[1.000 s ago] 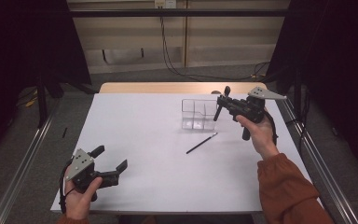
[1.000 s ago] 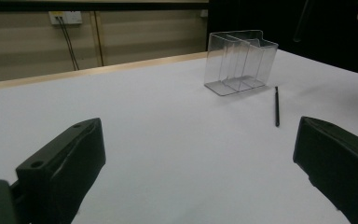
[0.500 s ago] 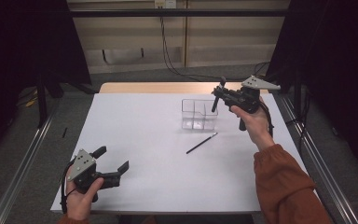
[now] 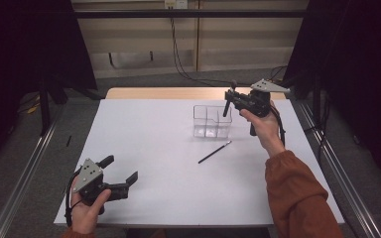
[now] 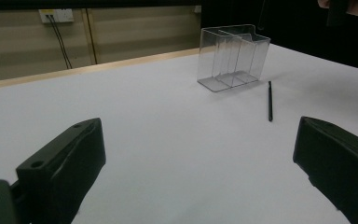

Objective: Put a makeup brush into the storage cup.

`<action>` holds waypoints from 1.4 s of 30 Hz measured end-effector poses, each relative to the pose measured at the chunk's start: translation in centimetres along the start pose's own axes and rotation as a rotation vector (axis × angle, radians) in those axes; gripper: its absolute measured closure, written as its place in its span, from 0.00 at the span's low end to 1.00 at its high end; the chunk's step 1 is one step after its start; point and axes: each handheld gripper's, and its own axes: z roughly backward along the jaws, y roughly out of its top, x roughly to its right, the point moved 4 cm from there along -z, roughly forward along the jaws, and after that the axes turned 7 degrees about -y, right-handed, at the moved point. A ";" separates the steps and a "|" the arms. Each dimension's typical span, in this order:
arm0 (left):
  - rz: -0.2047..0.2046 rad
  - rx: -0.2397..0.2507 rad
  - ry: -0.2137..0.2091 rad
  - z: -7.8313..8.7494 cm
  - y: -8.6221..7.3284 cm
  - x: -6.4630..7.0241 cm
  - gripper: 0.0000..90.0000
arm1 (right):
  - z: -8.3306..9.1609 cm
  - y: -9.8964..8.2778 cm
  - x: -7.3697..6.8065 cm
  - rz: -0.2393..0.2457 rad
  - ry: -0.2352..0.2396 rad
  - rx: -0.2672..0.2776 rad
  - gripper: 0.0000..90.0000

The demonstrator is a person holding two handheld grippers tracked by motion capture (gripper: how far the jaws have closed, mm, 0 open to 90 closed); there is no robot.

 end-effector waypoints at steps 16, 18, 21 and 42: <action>0.006 -0.003 0.008 -0.1 -0.1 -0.3 0.03 | -0.4 -1.4 0.3 0.000 0.000 -0.032 0.89; 0.005 -0.002 0.007 -0.1 -0.1 -0.3 0.03 | -0.6 -1.6 0.3 0.005 0.002 -0.037 0.89; 0.000 -0.004 0.008 0.0 -0.1 -0.3 0.03 | -0.8 -1.9 0.3 0.002 -0.003 -0.043 0.89; -0.013 -0.011 -0.006 -0.2 -0.1 -0.1 0.03 | -1.1 -3.7 0.7 -0.007 -0.004 -0.076 0.89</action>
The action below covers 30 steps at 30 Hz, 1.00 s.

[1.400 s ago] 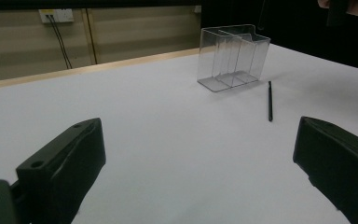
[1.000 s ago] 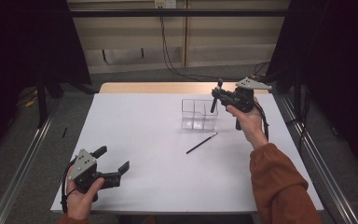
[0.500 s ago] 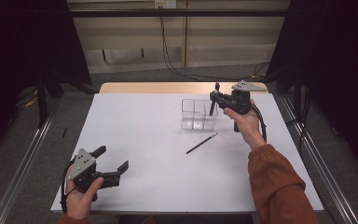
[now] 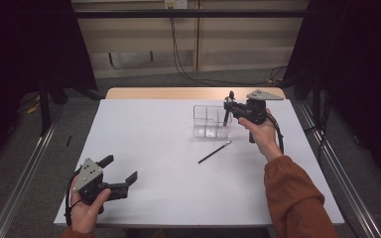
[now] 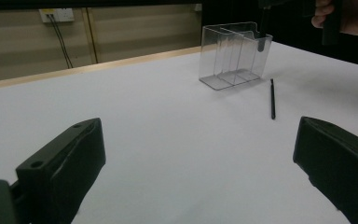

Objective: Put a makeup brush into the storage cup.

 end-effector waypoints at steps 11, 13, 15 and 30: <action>0.004 0.002 0.008 0.0 -0.1 -0.3 0.03 | -0.5 -1.0 -0.1 -0.014 0.006 -0.018 0.89; 0.005 0.003 0.006 0.0 -0.1 -0.3 0.03 | -0.6 -1.1 -0.1 -0.009 0.007 -0.021 0.89; 0.009 0.003 0.007 0.0 -0.1 -0.3 0.03 | -0.7 -1.2 -0.1 -0.011 0.006 -0.024 0.89; 0.016 0.006 0.019 0.0 -0.1 -0.5 0.03 | -0.8 -1.9 0.1 -0.031 0.011 -0.041 0.88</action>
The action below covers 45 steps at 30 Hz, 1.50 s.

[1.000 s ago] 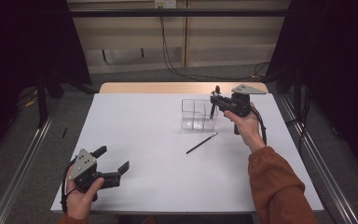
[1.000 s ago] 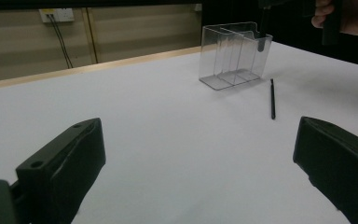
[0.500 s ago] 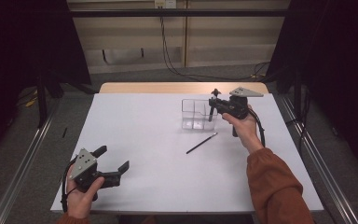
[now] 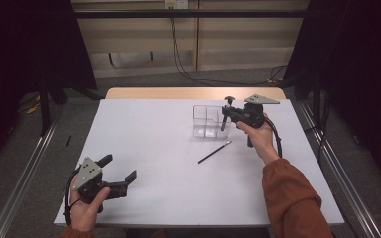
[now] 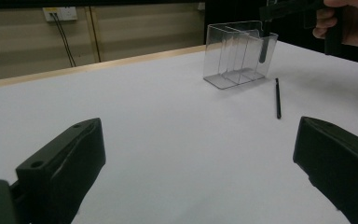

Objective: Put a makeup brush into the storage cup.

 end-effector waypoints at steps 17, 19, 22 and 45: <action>-0.007 0.001 0.000 0.0 0.1 0.0 0.03 | 0.5 0.2 0.3 -0.020 -0.016 0.012 0.27; -0.017 -0.003 -0.001 0.0 0.1 0.1 0.03 | 0.7 0.1 0.5 -0.029 -0.047 0.015 0.12; -0.012 -0.003 0.002 0.0 0.0 -0.1 0.03 | 0.9 0.0 0.8 -0.029 -0.059 0.024 0.06; -0.007 0.003 0.009 0.2 0.0 -0.2 0.03 | 4.8 -1.0 1.3 -0.027 -0.058 0.060 0.01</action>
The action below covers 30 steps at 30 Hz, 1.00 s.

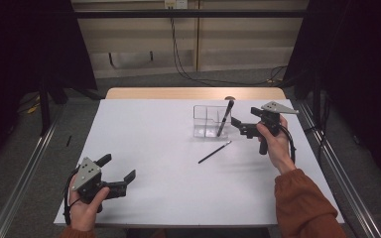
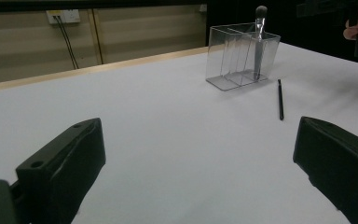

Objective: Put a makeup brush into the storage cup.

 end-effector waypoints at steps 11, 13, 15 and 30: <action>-0.004 0.013 0.001 0.2 0.1 0.1 0.03 | 2.2 -0.4 -0.2 0.032 -0.012 0.005 0.01; -0.005 0.011 0.002 0.3 0.2 0.1 0.03 | 2.8 -0.6 -0.2 0.032 -0.016 0.012 0.01; -0.006 0.011 -0.003 0.3 0.2 0.3 0.03 | 3.4 -0.8 -0.1 0.030 -0.021 0.015 0.00; -0.009 0.016 0.004 0.5 0.2 0.4 0.03 | 6.8 -2.2 -0.9 0.055 -0.026 0.007 0.01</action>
